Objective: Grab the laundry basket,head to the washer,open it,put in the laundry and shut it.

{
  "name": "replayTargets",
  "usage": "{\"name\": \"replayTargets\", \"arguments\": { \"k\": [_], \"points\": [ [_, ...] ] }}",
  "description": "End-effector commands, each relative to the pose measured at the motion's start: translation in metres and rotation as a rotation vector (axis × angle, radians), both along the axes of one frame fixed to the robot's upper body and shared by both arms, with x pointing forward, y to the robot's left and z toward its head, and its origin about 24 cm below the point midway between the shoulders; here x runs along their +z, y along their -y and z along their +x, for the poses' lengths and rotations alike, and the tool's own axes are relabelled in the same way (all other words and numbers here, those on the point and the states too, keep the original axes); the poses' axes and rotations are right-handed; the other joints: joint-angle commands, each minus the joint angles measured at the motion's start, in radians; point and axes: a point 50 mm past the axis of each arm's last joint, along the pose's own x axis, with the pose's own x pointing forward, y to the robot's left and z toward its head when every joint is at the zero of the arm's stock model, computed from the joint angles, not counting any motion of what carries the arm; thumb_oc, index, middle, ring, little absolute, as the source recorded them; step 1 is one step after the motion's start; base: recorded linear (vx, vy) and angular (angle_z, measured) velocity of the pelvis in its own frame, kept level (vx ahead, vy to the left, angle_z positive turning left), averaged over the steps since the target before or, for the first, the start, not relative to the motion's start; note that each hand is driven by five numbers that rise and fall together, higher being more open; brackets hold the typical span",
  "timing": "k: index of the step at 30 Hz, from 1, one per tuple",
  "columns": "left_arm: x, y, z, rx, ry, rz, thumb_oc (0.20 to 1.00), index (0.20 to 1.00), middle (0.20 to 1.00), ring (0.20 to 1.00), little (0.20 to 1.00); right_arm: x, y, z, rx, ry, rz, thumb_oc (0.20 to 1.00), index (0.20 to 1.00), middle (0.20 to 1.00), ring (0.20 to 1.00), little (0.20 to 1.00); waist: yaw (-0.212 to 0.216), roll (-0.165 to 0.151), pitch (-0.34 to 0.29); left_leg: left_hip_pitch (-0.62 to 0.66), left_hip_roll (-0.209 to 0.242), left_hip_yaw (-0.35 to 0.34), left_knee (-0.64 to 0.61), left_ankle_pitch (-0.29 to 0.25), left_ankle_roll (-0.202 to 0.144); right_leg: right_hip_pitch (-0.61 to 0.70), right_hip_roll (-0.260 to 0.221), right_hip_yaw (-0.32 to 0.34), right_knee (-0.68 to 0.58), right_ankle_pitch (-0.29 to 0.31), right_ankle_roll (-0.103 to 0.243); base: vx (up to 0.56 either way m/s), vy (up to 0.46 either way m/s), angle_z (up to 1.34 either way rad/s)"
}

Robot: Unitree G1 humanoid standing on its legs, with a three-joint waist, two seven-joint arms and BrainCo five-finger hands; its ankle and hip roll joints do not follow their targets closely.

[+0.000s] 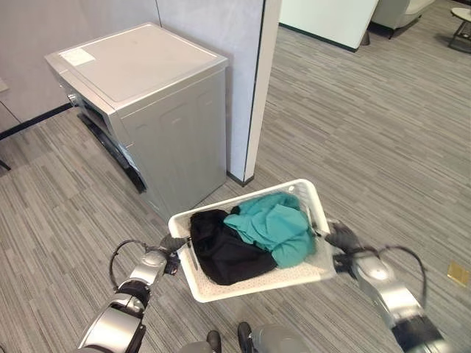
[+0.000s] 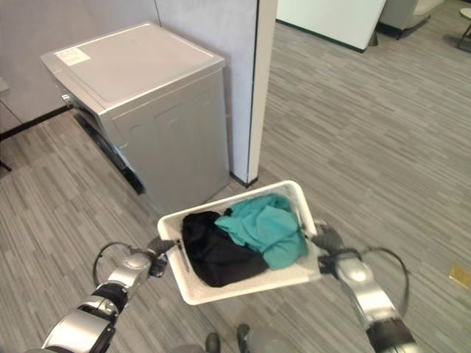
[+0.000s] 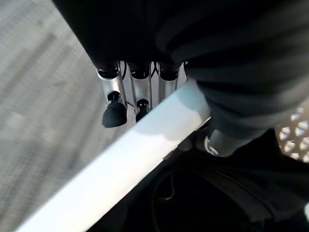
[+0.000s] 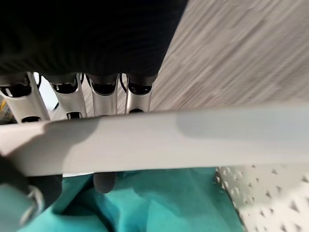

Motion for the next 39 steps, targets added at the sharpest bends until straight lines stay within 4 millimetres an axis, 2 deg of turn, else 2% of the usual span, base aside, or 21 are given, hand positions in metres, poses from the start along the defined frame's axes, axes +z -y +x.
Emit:
{"name": "replayTargets", "arguments": {
  "k": [1, 4, 5, 6, 7, 10, 11, 13, 14, 15, 16, 17, 18, 21, 22, 24, 26, 27, 33, 35, 39],
  "points": [
    [0.022, -0.054, 0.000, 0.135, 0.072, 0.089, 0.200, 0.200, 0.200, 0.200, 0.200, 0.030, -0.029, 0.011, 0.115, 0.168, 0.227, 0.200, 0.200, 0.200, 0.200, 0.200, 0.010, -0.014, -0.074, 0.006, -0.062, 0.002, 0.029, -0.071, 0.034, 0.051, -0.049, 0.033, -0.196, 0.083, 0.101, 0.05, -0.046, 0.13],
    [0.035, -0.082, -0.002, 0.192, 0.072, 0.142, 0.200, 0.200, 0.200, 0.200, 0.200, 0.022, -0.061, 0.016, 0.190, 0.110, 0.266, 0.200, 0.200, 0.200, 0.200, 0.200, 0.032, -0.007, -0.082, 0.015, -0.055, -0.015, 0.005, -0.059, 0.025, 0.077, -0.053, 0.015, -0.218, 0.078, 0.093, 0.03, -0.080, 0.10],
    [0.035, -0.082, -0.002, 0.193, 0.072, 0.142, 0.200, 0.200, 0.200, 0.200, 0.200, 0.022, -0.061, 0.016, 0.191, 0.111, 0.266, 0.200, 0.200, 0.200, 0.200, 0.200, 0.030, -0.007, -0.081, 0.017, -0.056, -0.016, 0.005, -0.059, 0.025, 0.078, -0.053, 0.014, -0.219, 0.078, 0.093, 0.02, -0.076, 0.16],
    [0.042, -0.092, -0.001, 0.203, 0.071, 0.166, 0.200, 0.200, 0.200, 0.200, 0.200, 0.014, -0.081, 0.017, 0.235, 0.054, 0.288, 0.200, 0.200, 0.200, 0.200, 0.200, 0.043, 0.002, -0.085, 0.020, -0.055, -0.032, -0.006, -0.054, 0.020, 0.092, -0.058, 0.001, -0.235, 0.078, 0.091, 0.02, -0.050, 0.25],
    [0.042, -0.092, -0.001, 0.203, 0.071, 0.166, 0.200, 0.200, 0.200, 0.200, 0.200, 0.014, -0.081, 0.017, 0.236, 0.055, 0.289, 0.200, 0.200, 0.200, 0.200, 0.200, 0.043, 0.001, -0.084, 0.021, -0.055, -0.033, -0.006, -0.054, 0.020, 0.093, -0.058, 0.000, -0.236, 0.078, 0.091, 0.03, -0.066, 0.34],
    [0.049, -0.100, 0.001, 0.224, 0.072, 0.187, 0.200, 0.200, 0.200, 0.200, 0.200, 0.007, -0.103, 0.017, 0.282, 0.006, 0.306, 0.200, 0.200, 0.200, 0.200, 0.200, 0.052, 0.012, -0.088, 0.027, -0.054, -0.045, -0.013, -0.049, 0.015, 0.106, -0.061, -0.011, -0.245, 0.076, 0.089, 0.01, -0.022, 0.26],
    [0.049, -0.100, 0.001, 0.224, 0.072, 0.187, 0.200, 0.200, 0.200, 0.200, 0.200, 0.007, -0.103, 0.017, 0.282, 0.006, 0.306, 0.200, 0.200, 0.200, 0.200, 0.200, 0.052, 0.012, -0.087, 0.027, -0.054, -0.045, -0.013, -0.049, 0.015, 0.107, -0.061, -0.011, -0.245, 0.076, 0.089, 0.01, -0.024, 0.17],
    [0.056, -0.117, -0.002, 0.348, 0.088, 0.169, 0.200, 0.200, 0.200, 0.200, 0.200, -0.002, -0.132, 0.012, 0.345, -0.054, 0.342, 0.200, 0.200, 0.200, 0.200, 0.200, 0.057, 0.018, -0.087, 0.027, -0.052, -0.052, -0.014, -0.046, 0.010, 0.113, -0.059, -0.016, -0.249, 0.073, 0.086, 0.01, -0.039, 0.03],
    [0.056, -0.117, -0.002, 0.348, 0.088, 0.169, 0.200, 0.200, 0.200, 0.200, 0.200, -0.002, -0.132, 0.012, 0.345, -0.054, 0.342, 0.200, 0.200, 0.200, 0.200, 0.200, 0.057, 0.018, -0.087, 0.027, -0.052, -0.052, -0.014, -0.046, 0.010, 0.113, -0.059, -0.016, -0.249, 0.073, 0.086, 0.00, -0.050, 0.00],
    [0.058, -0.116, 0.002, 0.418, 0.124, 0.132, 0.200, 0.200, 0.200, 0.200, 0.200, -0.002, -0.156, 0.007, 0.422, -0.074, 0.344, 0.200, 0.200, 0.200, 0.200, 0.200, 0.059, 0.018, -0.085, 0.027, -0.049, -0.054, -0.016, -0.045, 0.006, 0.115, -0.058, -0.019, -0.251, 0.071, 0.084, 0.01, -0.040, -0.02],
    [0.057, -0.112, 0.004, 0.438, 0.128, 0.138, 0.200, 0.200, 0.200, 0.200, 0.200, -0.002, -0.167, 0.003, 0.467, -0.082, 0.341, 0.200, 0.200, 0.200, 0.200, 0.200, 0.060, 0.018, -0.084, 0.027, -0.047, -0.057, -0.019, -0.044, 0.004, 0.118, -0.058, -0.022, -0.255, 0.069, 0.082, 0.00, -0.057, 0.09],
    [0.051, -0.100, 0.008, 0.386, 0.107, 0.164, 0.200, 0.200, 0.200, 0.200, 0.200, -0.002, -0.175, 0.000, 0.490, -0.094, 0.351, 0.200, 0.200, 0.200, 0.200, 0.200, 0.058, 0.017, -0.081, 0.025, -0.047, -0.064, -0.020, -0.042, 0.002, 0.119, -0.058, -0.025, -0.256, 0.069, 0.080, 0.00, -0.030, 0.12],
    [0.051, -0.100, 0.008, 0.386, 0.107, 0.165, 0.200, 0.200, 0.200, 0.200, 0.200, -0.002, -0.175, 0.000, 0.490, -0.094, 0.351, 0.200, 0.200, 0.200, 0.200, 0.200, 0.058, 0.017, -0.081, 0.025, -0.047, -0.064, -0.020, -0.042, 0.002, 0.119, -0.058, -0.025, -0.256, 0.069, 0.080, -0.01, -0.030, 0.19],
    [0.039, -0.078, 0.010, 0.316, 0.084, 0.162, 0.200, 0.200, 0.200, 0.200, 0.200, -0.006, -0.180, -0.007, 0.521, -0.122, 0.347, 0.200, 0.200, 0.200, 0.200, 0.200, 0.063, 0.015, -0.074, 0.020, -0.046, -0.077, -0.026, -0.036, 0.000, 0.118, -0.060, -0.038, -0.259, 0.069, 0.079, -0.01, -0.023, 0.17],
    [0.039, -0.078, 0.010, 0.316, 0.084, 0.162, 0.200, 0.200, 0.200, 0.200, 0.200, -0.006, -0.180, -0.007, 0.521, -0.122, 0.347, 0.200, 0.200, 0.200, 0.200, 0.200, 0.063, 0.016, -0.075, 0.020, -0.046, -0.077, -0.026, -0.035, 0.000, 0.118, -0.060, -0.038, -0.259, 0.069, 0.079, -0.01, -0.018, 0.13],
    [0.023, -0.064, 0.003, 0.284, 0.043, 0.142, 0.200, 0.200, 0.200, 0.200, 0.200, -0.012, -0.177, -0.012, 0.524, -0.152, 0.354, 0.200, 0.200, 0.200, 0.200, 0.200, 0.065, 0.013, -0.070, 0.016, -0.046, -0.089, -0.030, -0.030, -0.003, 0.116, -0.062, -0.046, -0.255, 0.066, 0.077, -0.01, -0.039, 0.11],
    [0.018, -0.063, -0.001, 0.282, 0.023, 0.138, 0.200, 0.200, 0.200, 0.200, 0.200, -0.015, -0.175, -0.013, 0.520, -0.163, 0.352, 0.200, 0.200, 0.200, 0.200, 0.200, 0.065, 0.012, -0.069, 0.015, -0.045, -0.092, -0.030, -0.029, -0.005, 0.116, -0.062, -0.049, -0.252, 0.064, 0.076, 0.00, -0.039, 0.10],
    [0.009, -0.068, -0.011, 0.304, -0.029, 0.142, 0.200, 0.200, 0.200, 0.200, 0.200, -0.017, -0.173, -0.015, 0.521, -0.176, 0.350, 0.200, 0.200, 0.200, 0.200, 0.200, 0.063, 0.010, -0.068, 0.017, -0.040, -0.093, -0.030, -0.029, -0.008, 0.115, -0.060, -0.051, -0.242, 0.056, 0.074, 0.01, -0.045, 0.11],
    [0.010, -0.078, -0.015, 0.297, -0.073, 0.175, 0.200, 0.200, 0.200, 0.200, 0.200, -0.009, -0.171, -0.014, 0.548, -0.166, 0.386, 0.200, 0.200, 0.200, 0.200, 0.200, 0.053, 0.004, -0.064, 0.006, -0.039, -0.105, 0.029, -0.050, -0.021, 0.122, -0.057, -0.057, -0.223, 0.038, 0.065, 0.01, -0.064, 0.05],
    [0.016, -0.077, -0.008, 0.253, -0.073, 0.207, 0.200, 0.200, 0.200, 0.200, 0.200, 0.004, -0.172, -0.009, 0.569, -0.137, 0.420, 0.200, 0.200, 0.200, 0.200, 0.200, 0.058, -0.001, -0.047, -0.026, -0.048, -0.099, 0.127, -0.074, -0.034, 0.126, -0.058, -0.064, -0.203, 0.031, 0.057, -0.02, -0.070, 0.07],
    [0.025, -0.071, 0.004, 0.201, -0.055, 0.228, 0.200, 0.200, 0.200, 0.200, 0.200, 0.011, -0.170, -0.003, 0.550, -0.129, 0.473, 0.200, 0.200, 0.200, 0.200, 0.200, 0.063, -0.003, -0.025, -0.066, -0.055, -0.096, 0.188, -0.078, -0.043, 0.127, -0.065, -0.080, -0.187, 0.026, 0.057, -0.04, -0.048, 0.18]
  ]
}}
